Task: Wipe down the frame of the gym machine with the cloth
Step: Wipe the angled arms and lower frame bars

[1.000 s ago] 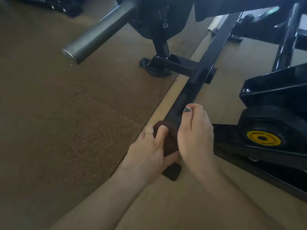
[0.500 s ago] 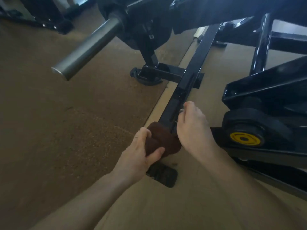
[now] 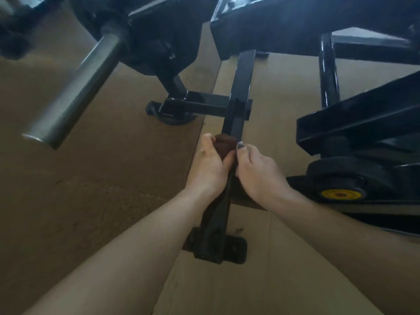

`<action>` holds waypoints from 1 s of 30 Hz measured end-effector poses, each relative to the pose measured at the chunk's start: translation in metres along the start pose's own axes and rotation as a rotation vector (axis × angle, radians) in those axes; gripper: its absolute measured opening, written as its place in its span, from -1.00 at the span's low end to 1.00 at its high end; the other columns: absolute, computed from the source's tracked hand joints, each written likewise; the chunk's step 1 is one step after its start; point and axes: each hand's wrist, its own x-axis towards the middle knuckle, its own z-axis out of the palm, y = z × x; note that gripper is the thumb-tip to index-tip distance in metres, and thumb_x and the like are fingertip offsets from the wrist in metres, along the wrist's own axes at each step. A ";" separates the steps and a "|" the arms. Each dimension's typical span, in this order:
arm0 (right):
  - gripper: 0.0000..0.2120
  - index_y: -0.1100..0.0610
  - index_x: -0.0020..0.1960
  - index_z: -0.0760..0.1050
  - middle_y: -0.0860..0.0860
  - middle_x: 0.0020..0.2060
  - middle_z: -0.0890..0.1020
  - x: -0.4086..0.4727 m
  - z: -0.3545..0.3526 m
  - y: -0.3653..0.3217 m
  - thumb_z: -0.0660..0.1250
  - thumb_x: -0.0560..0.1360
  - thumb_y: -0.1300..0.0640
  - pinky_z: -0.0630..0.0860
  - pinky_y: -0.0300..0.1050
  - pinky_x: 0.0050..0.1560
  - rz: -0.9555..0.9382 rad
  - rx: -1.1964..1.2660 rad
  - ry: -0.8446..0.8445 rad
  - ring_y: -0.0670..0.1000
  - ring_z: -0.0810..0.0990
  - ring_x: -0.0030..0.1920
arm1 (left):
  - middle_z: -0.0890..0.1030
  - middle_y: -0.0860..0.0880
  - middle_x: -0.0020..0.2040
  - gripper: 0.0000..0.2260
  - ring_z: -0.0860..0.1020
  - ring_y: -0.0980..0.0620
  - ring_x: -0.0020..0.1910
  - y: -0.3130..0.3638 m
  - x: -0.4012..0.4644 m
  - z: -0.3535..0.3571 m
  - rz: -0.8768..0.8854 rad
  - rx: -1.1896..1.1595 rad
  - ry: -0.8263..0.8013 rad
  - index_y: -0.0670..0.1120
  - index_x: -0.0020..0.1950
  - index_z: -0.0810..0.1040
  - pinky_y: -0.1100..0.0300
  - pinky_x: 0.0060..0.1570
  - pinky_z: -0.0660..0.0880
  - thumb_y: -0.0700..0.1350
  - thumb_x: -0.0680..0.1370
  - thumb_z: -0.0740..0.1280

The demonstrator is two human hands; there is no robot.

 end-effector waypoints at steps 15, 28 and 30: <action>-0.63 0.00 -0.24 0.41 -0.08 -0.45 0.52 0.000 0.057 -0.003 0.05 0.70 0.02 0.46 -0.11 -0.45 0.038 -0.497 0.524 -0.04 0.49 -0.51 | 0.52 0.15 0.15 -0.62 0.56 0.17 0.08 -0.014 -0.022 -0.010 -0.094 -0.095 -0.074 0.28 0.40 0.23 -0.04 0.12 0.59 0.21 0.63 0.26; -0.66 0.01 -0.25 0.46 -0.10 -0.48 0.47 0.009 0.065 0.015 0.11 0.67 0.03 0.50 -0.11 -0.48 -0.088 -0.540 0.611 -0.07 0.44 -0.53 | 0.45 -0.15 0.39 -0.47 0.50 -0.19 0.28 0.052 0.174 0.013 -0.193 0.135 -0.083 -0.02 0.56 0.17 -0.01 0.10 0.44 0.24 0.68 0.10; -0.66 0.01 -0.25 0.45 -0.10 -0.48 0.47 0.010 0.064 0.017 0.10 0.67 0.03 0.50 -0.10 -0.48 -0.103 -0.556 0.626 -0.07 0.43 -0.54 | 0.44 -0.16 0.39 -0.50 0.52 -0.17 0.23 0.054 0.174 0.016 -0.150 0.178 -0.056 -0.01 0.55 0.18 -0.08 0.19 0.50 0.23 0.69 0.08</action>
